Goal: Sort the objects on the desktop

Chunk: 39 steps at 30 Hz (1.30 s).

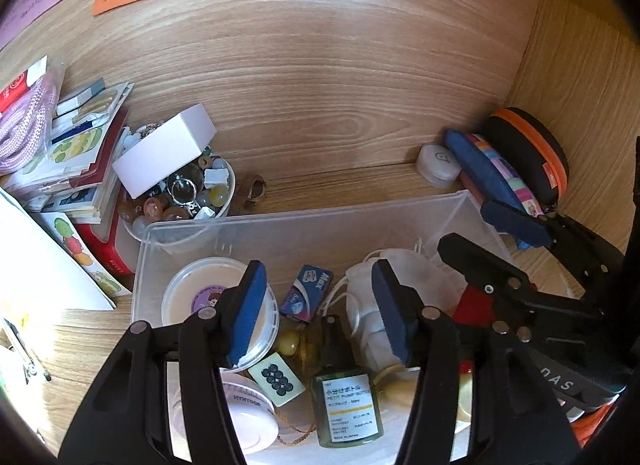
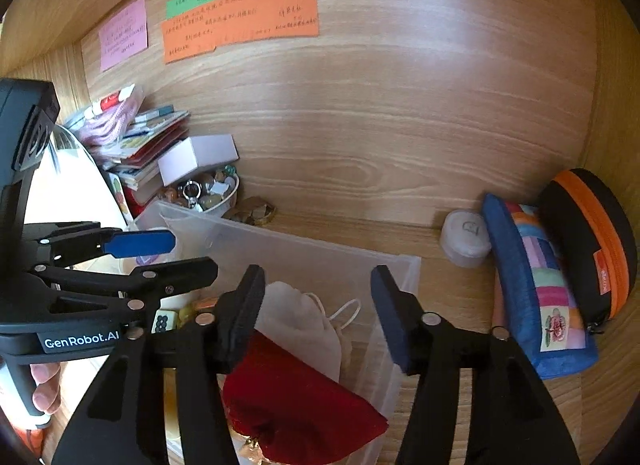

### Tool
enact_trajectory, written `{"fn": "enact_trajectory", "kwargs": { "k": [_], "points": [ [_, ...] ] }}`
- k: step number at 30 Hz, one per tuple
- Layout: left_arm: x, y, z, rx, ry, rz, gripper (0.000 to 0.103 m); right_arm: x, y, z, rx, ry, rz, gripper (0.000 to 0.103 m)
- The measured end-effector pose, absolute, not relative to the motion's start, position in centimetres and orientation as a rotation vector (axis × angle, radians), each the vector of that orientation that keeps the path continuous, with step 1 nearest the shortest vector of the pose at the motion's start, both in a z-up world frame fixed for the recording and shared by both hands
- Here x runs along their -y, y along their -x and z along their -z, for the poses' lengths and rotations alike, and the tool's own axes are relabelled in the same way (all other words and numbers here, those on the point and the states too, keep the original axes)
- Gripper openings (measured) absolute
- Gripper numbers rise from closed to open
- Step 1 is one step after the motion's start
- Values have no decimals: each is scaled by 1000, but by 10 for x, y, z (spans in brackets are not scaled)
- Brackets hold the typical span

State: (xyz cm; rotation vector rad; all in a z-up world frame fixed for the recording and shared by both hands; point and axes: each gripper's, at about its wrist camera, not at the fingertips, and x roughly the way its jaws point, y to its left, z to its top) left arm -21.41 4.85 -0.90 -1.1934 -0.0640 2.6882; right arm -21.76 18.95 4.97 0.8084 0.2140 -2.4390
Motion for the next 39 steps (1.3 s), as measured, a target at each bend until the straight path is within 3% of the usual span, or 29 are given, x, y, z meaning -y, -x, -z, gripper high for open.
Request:
{"fn": "enact_trajectory", "kwargs": {
  "k": [5,9,12,15,22,39],
  "points": [
    [-45,211,5,83,1180,-2696,65,-192,217,-53,-205,-796,2450,55],
    [-36,208,-1,149,1181,-2696,66,-195,216,-53,-204,-783,2468,63],
    [-28,203,-6,162,1183,-2711,67,-195,215,-54,-213,-776,2469,63],
    [-24,190,-10,135,1172,-2747,74,-197,212,-58,-221,-769,2473,64],
    [-18,157,-23,55,1124,-2863,92,-197,189,-75,-234,-720,2488,83],
    [-30,61,-50,-88,878,-3088,99,-217,90,-101,-258,-595,2519,99]
  ]
}}
